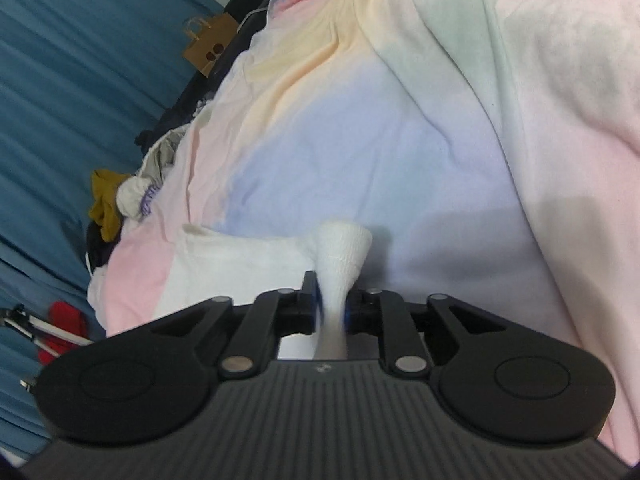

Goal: Fold clothes

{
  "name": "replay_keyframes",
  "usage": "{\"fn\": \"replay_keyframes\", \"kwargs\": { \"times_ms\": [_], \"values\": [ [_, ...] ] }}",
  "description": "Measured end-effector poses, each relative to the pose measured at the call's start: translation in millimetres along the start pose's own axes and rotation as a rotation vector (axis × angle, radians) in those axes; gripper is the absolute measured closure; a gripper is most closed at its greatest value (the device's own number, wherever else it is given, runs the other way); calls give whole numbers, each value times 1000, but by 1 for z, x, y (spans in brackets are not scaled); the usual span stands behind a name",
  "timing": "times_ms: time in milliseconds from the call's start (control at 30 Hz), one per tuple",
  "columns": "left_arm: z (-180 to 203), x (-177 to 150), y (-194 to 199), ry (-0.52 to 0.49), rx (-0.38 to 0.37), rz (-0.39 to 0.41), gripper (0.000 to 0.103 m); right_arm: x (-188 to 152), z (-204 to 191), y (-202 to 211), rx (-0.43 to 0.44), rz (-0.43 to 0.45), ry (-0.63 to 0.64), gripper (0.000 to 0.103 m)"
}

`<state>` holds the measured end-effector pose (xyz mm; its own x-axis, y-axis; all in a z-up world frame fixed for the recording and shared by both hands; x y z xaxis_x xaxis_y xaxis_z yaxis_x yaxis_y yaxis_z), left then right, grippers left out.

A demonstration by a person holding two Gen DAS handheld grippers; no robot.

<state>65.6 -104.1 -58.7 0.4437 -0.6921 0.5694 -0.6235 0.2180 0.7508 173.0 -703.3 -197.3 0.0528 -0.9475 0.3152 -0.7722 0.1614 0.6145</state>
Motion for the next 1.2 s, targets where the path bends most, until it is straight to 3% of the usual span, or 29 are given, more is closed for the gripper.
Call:
{"fn": "replay_keyframes", "kwargs": {
  "times_ms": [100,167,267,367,400,500,567,600,633,667,700,767,967,1067,1200],
  "values": [
    [-24,-30,9,-56,75,-126,35,3,-9,-4,14,-14,15,61],
    [-36,-46,11,-93,110,-199,35,-1,-15,-7,25,-21,39,41],
    [-49,-62,10,-96,43,-303,35,-8,-23,-8,10,-19,99,39],
    [-37,-71,7,-132,-6,-327,32,-14,-32,-11,-14,11,173,38],
    [-31,-73,6,-154,-18,-334,30,-15,-35,-12,-22,26,198,39],
    [-8,-83,-2,-257,-22,-372,26,-17,-44,-15,-54,75,248,57],
    [1,-93,-17,-335,48,-436,25,-17,-46,-16,-71,103,249,85],
    [1,-95,-19,-333,52,-446,27,-15,-46,-15,-73,116,240,89],
    [1,-95,-19,-330,59,-455,38,-14,-46,-16,-73,128,228,92],
    [-3,-93,-16,-322,81,-457,61,-12,-45,-17,-65,137,206,94],
    [-8,-91,-12,-314,102,-459,74,-10,-44,-15,-58,148,184,95],
    [-18,-87,2,-283,117,-441,87,-7,-44,-10,-42,170,155,95],
    [-40,-83,60,-231,157,-401,91,6,-44,24,10,273,120,96],
    [-44,-94,83,-187,107,-436,93,12,-35,35,-43,332,113,96],
    [-39,-111,93,-156,22,-481,99,13,-13,26,-177,310,94,96]
  ]
}}
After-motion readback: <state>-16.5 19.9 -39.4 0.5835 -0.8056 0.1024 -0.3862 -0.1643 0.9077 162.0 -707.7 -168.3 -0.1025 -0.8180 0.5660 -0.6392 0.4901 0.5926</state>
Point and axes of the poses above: each gripper's, at about its wrist camera, not at the fingertips, and y roughly against the way its jaws point, z to its right, x to its top, the point moved 1 cm from there along -y, roughly the way its jaws point, and after that the axes turned 7 degrees about -y, right-handed, at the moved point
